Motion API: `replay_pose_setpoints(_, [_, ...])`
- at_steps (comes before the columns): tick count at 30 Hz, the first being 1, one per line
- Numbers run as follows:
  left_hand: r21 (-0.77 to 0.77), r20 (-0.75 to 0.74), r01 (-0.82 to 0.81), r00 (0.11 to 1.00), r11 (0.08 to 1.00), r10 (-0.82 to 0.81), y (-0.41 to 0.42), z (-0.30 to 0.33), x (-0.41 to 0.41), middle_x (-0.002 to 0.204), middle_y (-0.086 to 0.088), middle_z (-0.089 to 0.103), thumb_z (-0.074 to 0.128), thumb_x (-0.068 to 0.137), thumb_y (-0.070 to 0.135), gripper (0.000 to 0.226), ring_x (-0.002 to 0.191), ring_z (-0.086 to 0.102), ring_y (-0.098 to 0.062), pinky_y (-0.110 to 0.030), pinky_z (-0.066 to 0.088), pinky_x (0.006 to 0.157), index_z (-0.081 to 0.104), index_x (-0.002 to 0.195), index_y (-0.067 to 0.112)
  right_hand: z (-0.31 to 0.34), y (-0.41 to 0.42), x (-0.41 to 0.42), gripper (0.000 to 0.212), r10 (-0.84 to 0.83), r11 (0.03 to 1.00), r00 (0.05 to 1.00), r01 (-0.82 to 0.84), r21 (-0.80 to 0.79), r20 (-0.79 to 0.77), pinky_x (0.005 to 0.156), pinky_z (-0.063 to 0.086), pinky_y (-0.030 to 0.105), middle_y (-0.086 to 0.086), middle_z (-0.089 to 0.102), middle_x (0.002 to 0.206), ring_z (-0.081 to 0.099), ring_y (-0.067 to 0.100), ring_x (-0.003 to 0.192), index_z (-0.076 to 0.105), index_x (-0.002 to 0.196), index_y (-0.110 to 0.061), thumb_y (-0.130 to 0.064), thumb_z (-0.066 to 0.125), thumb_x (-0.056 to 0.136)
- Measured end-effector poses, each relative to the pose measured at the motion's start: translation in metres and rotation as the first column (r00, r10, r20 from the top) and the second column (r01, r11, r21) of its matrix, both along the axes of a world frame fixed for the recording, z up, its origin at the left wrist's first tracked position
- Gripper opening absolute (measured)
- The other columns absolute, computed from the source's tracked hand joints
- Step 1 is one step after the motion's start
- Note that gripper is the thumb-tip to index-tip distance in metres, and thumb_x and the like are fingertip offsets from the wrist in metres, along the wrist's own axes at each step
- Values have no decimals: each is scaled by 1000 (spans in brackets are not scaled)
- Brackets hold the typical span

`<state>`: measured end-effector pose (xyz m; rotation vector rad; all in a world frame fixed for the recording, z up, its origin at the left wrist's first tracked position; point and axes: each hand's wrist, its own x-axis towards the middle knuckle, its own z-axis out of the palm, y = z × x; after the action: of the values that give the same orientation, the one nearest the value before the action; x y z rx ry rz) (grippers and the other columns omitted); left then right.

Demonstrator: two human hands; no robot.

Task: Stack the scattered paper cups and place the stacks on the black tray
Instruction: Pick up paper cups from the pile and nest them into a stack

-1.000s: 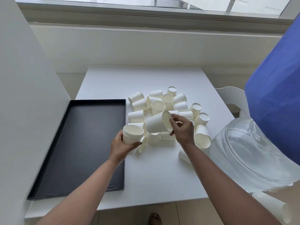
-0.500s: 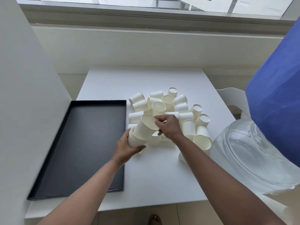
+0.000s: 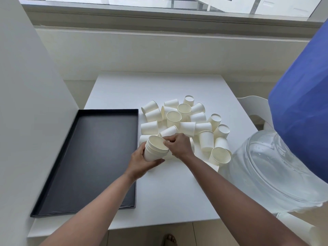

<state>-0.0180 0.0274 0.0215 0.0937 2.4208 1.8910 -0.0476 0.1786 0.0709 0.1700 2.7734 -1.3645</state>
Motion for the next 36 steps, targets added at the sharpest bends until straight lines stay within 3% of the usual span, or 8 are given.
replay_pose_setpoints(5, [2,4,7,1000,1000,-7,0,-1,-1,95,7,65,87,61,12,57,85,61,-7,-10,49,69,56,107,28,-1,-1,1,24,1,998,1000,-2,70,15,83,48,32,12,72,104,65,30,93,74,100,-14,-12,60,80])
replay_pose_setpoints(9, [7,26,22,999,1000,-22,0,0,-2,98,6,66,84,55,27,62,89,61,-9,-16,49,74,55,109,30,-4,4,0,33,-20,999,997,22,-26,70,64,45,32,20,72,89,53,23,59,70,68,-1,-25,59,87])
replay_pose_setpoints(12, [16,35,16,999,1000,-16,-1,1,-5,98,10,65,86,60,22,59,91,60,-11,-13,48,72,54,108,33,-7,20,0,40,-155,976,979,173,-134,133,63,51,35,11,65,70,53,18,54,70,83,6,-32,61,86])
replay_pose_setpoints(16, [44,67,-9,998,999,6,2,1,-7,102,9,65,81,52,38,61,94,61,-11,-23,48,78,53,106,40,-13,60,5,17,-158,950,979,115,291,128,77,49,29,8,72,98,64,25,94,73,91,-12,-13,59,83])
replay_pose_setpoints(19, [60,91,-13,996,998,7,4,-2,-7,105,2,65,80,50,40,67,96,61,-16,-24,47,77,55,111,30,-18,91,10,40,11,868,977,-116,483,215,88,46,30,9,62,117,57,24,110,68,107,-15,4,48,79])
replay_pose_setpoints(23, [54,112,21,993,998,-27,6,-5,-7,100,6,65,80,45,45,72,93,60,-13,-18,46,72,55,111,28,-27,120,19,57,215,682,893,-427,593,396,91,40,30,8,44,128,42,25,119,52,125,-20,12,41,79])
replay_pose_setpoints(29, [78,137,44,989,996,-55,9,-5,-9,103,7,64,76,39,54,73,93,60,-10,-18,46,72,55,107,35,-42,131,34,61,332,419,854,-515,748,401,82,33,28,5,38,129,40,25,113,39,127,-20,14,46,76])
replay_pose_setpoints(36, [138,195,68,976,988,-94,7,2,-12,96,11,66,75,41,54,65,86,63,-4,-11,49,61,57,100,35,-51,130,40,60,416,438,852,-495,751,318,73,24,25,2,41,123,41,22,109,41,122,-22,12,48,73])
